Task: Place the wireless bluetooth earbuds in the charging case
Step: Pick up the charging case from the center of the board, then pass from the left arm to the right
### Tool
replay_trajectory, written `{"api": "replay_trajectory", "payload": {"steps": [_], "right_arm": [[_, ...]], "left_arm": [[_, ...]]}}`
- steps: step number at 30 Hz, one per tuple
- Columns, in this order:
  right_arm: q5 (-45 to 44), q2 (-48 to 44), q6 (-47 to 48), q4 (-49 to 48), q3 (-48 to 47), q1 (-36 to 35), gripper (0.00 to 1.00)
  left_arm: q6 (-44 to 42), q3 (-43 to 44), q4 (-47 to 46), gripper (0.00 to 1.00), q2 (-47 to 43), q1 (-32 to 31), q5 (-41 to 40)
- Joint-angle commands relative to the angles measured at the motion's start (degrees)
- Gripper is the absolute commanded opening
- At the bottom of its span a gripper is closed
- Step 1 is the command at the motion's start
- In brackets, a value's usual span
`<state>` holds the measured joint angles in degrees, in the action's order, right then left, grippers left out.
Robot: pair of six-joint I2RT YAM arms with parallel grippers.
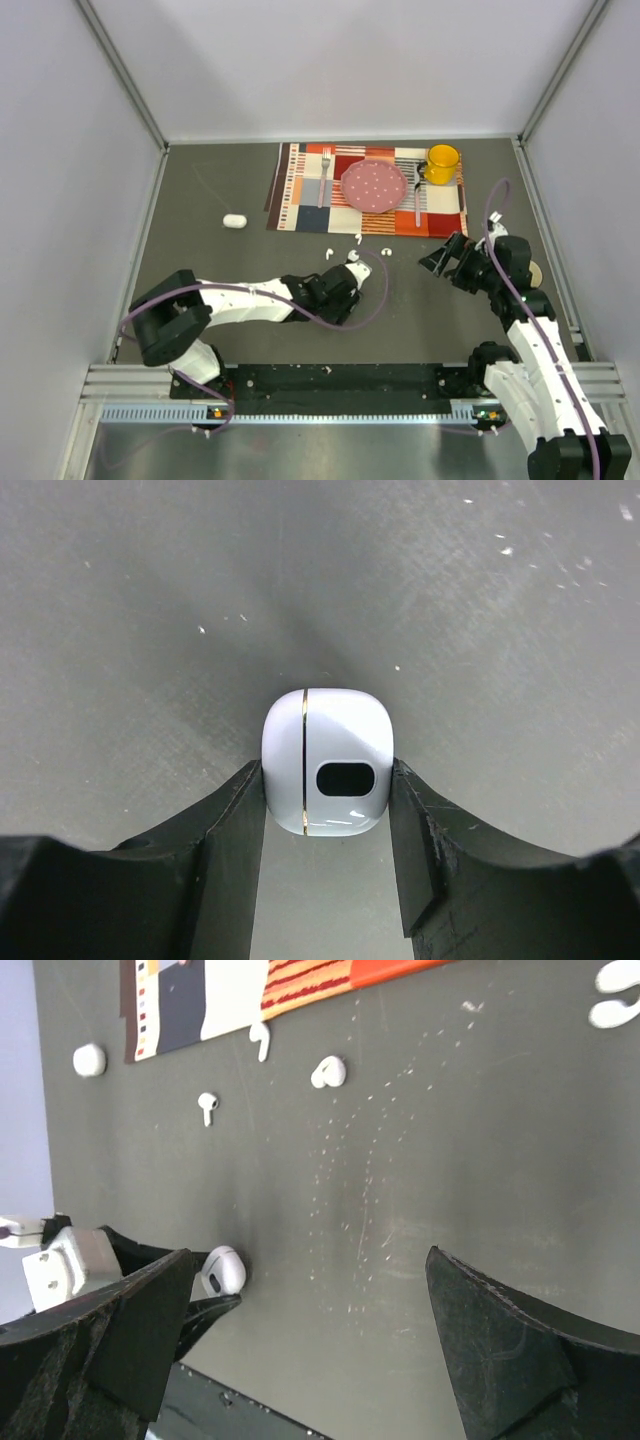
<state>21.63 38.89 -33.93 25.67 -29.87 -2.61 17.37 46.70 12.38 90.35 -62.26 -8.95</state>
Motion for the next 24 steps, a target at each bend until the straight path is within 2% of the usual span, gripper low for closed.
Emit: {"api": "replay_trajectory", "payload": {"steps": [1,7,10,15,20,24], "right_arm": [[8.24,0.30,2.03,-2.99,0.51,-0.29,0.99],[24.67,-0.48,1.94,-8.00,2.79,-0.38,0.93],[30.39,-1.36,1.06,-9.76,3.32,-0.81,0.89],[31.20,-4.70,-0.25,-10.55,3.41,-4.93,0.86],[31.37,-6.11,-3.51,-14.24,3.41,-8.98,0.82],[28.13,-5.06,-3.77,-14.24,2.54,-13.10,0.79]], "left_arm": [[-6.80,-0.38,-2.98,0.22,-9.21,-0.32,4.28],[-14.71,-2.31,-6.40,0.23,-22.57,-0.32,6.75],[-19.27,-4.24,-8.95,0.22,-26.88,-0.32,11.32],[-22.28,-5.48,-10.71,0.24,-29.52,-0.41,15.88],[-23.34,-4.51,-10.45,0.24,-28.74,-0.85,15.63],[-24.39,-3.81,-10.71,0.24,-27.51,-1.98,15.37]]}}
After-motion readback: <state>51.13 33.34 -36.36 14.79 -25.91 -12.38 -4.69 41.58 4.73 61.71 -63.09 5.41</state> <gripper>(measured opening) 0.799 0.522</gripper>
